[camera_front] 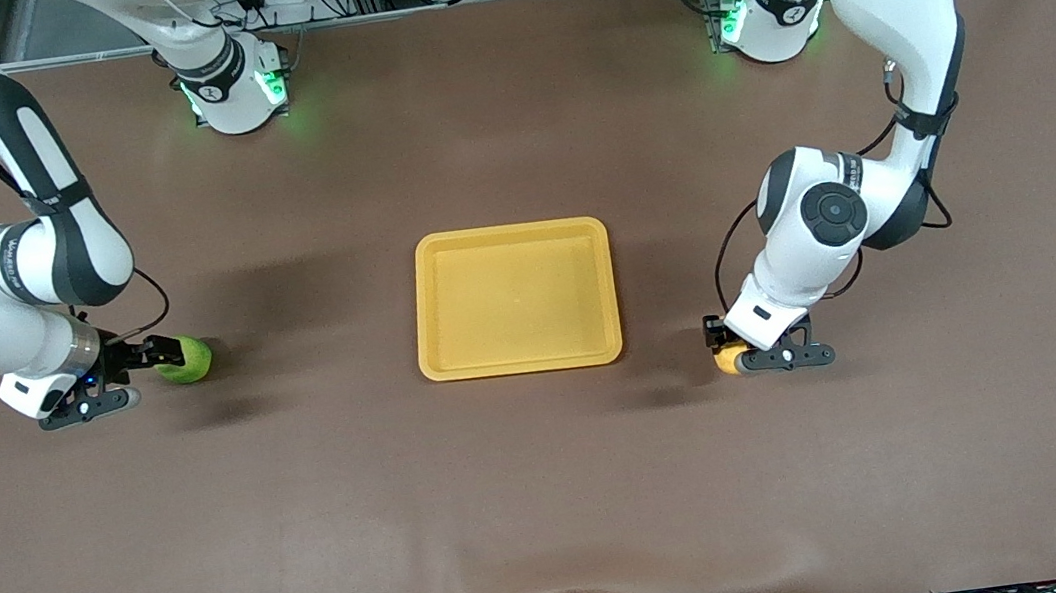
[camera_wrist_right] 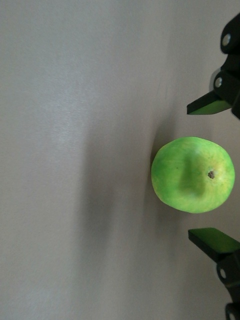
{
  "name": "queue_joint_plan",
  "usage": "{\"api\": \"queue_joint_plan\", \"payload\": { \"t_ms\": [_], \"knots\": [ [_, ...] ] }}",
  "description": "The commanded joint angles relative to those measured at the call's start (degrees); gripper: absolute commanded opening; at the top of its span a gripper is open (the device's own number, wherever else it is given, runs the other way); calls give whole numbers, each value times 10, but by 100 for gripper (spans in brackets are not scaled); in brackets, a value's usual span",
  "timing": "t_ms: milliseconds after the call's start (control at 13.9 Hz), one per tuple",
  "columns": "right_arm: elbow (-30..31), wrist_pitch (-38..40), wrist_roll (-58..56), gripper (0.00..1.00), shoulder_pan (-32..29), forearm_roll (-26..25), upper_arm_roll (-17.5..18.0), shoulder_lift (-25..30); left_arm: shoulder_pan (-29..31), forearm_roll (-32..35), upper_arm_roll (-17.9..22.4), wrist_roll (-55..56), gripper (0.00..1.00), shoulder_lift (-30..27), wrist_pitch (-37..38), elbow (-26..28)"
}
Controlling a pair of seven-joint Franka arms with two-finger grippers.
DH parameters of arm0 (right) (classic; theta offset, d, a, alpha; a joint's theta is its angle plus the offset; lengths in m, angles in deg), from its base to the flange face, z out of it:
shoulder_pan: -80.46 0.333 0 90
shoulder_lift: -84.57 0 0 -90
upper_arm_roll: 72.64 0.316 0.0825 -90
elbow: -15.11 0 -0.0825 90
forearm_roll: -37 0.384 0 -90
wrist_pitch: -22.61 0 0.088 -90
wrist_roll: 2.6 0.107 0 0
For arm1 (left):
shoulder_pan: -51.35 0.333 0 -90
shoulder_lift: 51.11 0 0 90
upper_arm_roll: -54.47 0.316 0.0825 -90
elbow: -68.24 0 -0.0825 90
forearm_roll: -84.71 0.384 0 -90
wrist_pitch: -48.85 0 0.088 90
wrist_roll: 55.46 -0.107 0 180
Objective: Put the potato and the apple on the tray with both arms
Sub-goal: 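Carry the potato over the tray while the right gripper grasps the apple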
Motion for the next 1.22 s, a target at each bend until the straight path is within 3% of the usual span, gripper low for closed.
{"api": "queue_joint_plan", "payload": {
  "t_ms": [0,502,574,646,789,861,1148],
  "knots": [
    [25,-24,-3,100,-16,20,11,-3,-23,-2,5,5,0,-16,50,-25],
    [26,-33,-16,100,-23,39,10,-46,-117,8,5,79,0,-11,52,-53],
    [26,-33,-34,68,-24,39,9,-51,-132,17,5,90,0,-8,52,-58],
    [26,-33,-49,45,-27,39,10,-51,-140,25,5,107,0,-4,52,-59],
    [20,-32,-71,12,-25,39,11,-46,-172,41,7,155,0,11,52,-59],
    [18,-29,-73,6,-23,39,12,-38,-180,56,7,179,0,16,52,-60],
    [11,19,-63,6,-10,39,56,29,-225,81,9,267,0,43,55,-78]
  ]
}}
